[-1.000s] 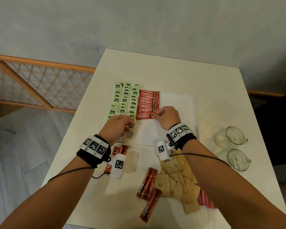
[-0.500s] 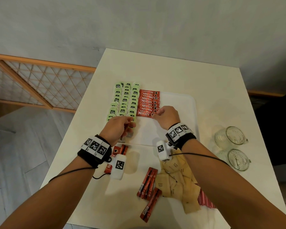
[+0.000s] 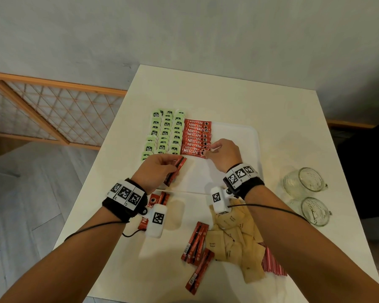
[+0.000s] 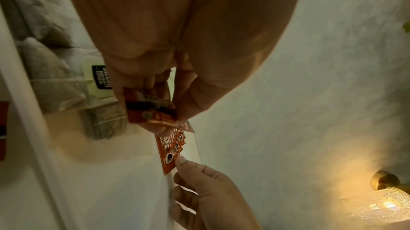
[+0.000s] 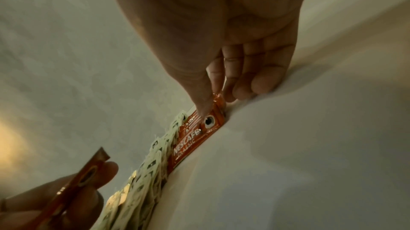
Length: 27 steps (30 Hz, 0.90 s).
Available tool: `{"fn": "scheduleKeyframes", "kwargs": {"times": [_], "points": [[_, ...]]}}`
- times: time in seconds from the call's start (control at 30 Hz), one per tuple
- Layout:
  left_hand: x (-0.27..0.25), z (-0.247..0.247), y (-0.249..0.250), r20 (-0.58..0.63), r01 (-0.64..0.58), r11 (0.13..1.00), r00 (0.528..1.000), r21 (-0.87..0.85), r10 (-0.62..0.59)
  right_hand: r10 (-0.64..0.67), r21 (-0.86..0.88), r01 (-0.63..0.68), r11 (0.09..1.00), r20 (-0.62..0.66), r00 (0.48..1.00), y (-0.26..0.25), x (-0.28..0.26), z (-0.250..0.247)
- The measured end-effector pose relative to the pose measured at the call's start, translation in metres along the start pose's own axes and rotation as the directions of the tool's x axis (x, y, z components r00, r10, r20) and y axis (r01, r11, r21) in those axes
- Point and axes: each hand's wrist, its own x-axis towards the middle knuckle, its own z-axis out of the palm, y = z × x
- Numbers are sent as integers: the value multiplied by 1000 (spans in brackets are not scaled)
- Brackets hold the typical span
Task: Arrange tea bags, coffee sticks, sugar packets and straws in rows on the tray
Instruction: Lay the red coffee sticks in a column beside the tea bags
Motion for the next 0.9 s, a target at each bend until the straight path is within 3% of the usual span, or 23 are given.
{"fn": "scheduleKeyframes", "kwargs": {"times": [0.07,0.17,0.3,0.43,0.5,0.6,0.7,0.9], "points": [[0,1,-1,5,-29,1000,1000,-1,29,-35,29,35,999,13,999,-4,-7,-3],[3,0,-3,2,-62,998,998,7,62,-150,131,131,983,153,977,-18,-26,-8],[6,2,-6,25,-81,997,996,15,81,-287,229,214,950,358,889,-26,-46,-8],[6,2,-5,55,-58,998,997,1,58,-391,276,296,915,416,821,-20,-50,-4],[4,0,-4,104,-21,1000,994,-11,22,-397,225,332,916,395,828,-19,-50,-4],[1,-3,-3,147,-5,1000,989,2,5,-359,136,332,933,308,881,-15,-47,-6],[1,-5,-3,79,-73,997,994,10,72,-319,131,294,947,253,914,-11,-45,-9],[1,-9,-3,-8,-173,980,985,96,174,-311,193,263,945,295,903,-8,-46,-13]]}}
